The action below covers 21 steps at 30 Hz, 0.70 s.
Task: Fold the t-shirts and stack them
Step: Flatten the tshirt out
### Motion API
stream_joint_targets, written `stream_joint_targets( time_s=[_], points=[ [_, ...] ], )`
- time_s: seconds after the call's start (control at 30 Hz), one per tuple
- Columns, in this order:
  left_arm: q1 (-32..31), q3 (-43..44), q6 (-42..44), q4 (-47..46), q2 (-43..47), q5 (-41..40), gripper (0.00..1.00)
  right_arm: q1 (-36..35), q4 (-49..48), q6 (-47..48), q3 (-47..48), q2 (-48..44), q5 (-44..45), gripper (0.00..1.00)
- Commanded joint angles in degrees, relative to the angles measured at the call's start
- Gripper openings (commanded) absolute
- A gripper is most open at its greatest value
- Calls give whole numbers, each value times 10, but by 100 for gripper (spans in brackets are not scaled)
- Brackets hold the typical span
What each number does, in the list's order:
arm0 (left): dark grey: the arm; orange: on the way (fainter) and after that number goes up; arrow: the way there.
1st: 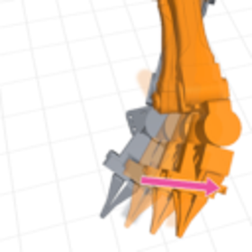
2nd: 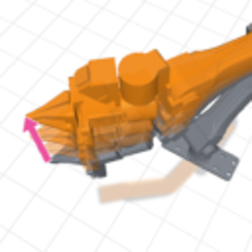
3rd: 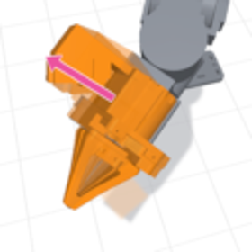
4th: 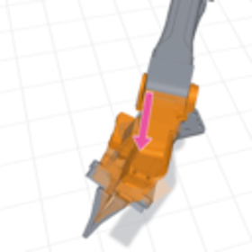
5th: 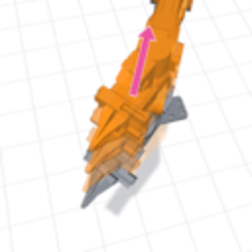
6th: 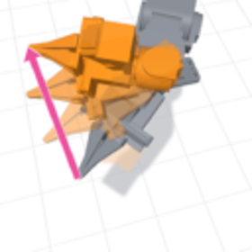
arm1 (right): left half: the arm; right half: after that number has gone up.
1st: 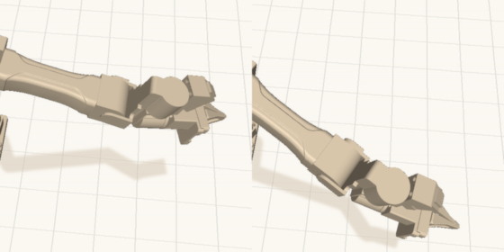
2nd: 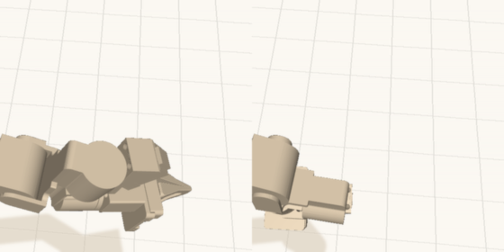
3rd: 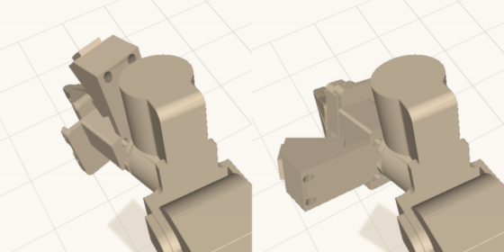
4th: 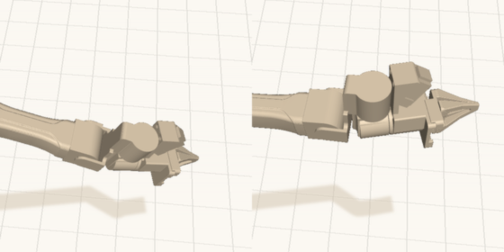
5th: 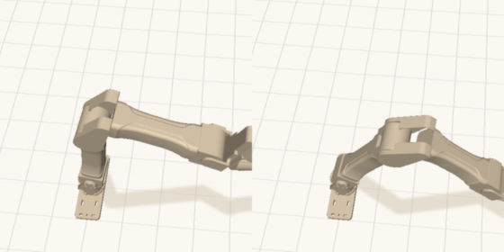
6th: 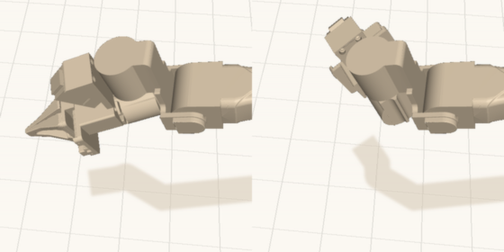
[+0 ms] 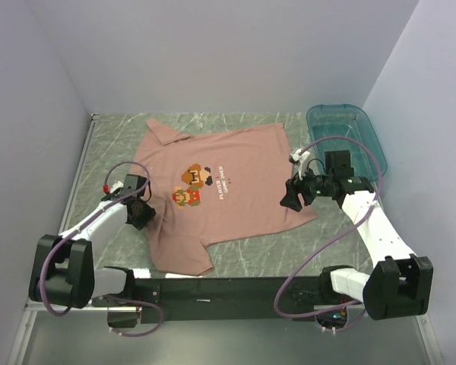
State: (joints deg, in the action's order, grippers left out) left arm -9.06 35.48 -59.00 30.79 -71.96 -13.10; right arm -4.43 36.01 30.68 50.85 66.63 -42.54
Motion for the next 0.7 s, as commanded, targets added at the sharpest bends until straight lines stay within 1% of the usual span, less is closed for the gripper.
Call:
stream_joint_targets(
  time_s=[0.0,0.07,0.1,0.2,0.23,0.33,0.43,0.47,0.57,0.67],
  points=[
    [4,-8,22,-31,-9,21,35,6,-7,-3,10,-8,-13,72],
    [5,-10,25,-33,-4,24,26,6,-6,-3,10,-7,-15,72],
    [7,-11,26,-33,-1,24,17,6,-6,-2,11,-7,-17,72],
    [11,-14,29,-31,9,28,3,6,-4,-2,10,-7,-18,72],
    [13,-16,30,-30,14,29,1,6,-3,-3,11,-7,-19,72],
    [20,-19,21,-16,31,26,0,6,-2,-1,12,-10,-21,72],
    [32,-25,-7,19,90,15,0,6,1,1,10,-12,-20,72],
    [42,-28,-23,27,130,12,0,6,4,3,9,-12,-18,72],
    [68,-43,-57,53,203,29,1,6,4,4,9,-12,-13,72],
    [83,-59,-93,78,243,46,2,6,3,3,10,-12,-11,72]
  ],
)
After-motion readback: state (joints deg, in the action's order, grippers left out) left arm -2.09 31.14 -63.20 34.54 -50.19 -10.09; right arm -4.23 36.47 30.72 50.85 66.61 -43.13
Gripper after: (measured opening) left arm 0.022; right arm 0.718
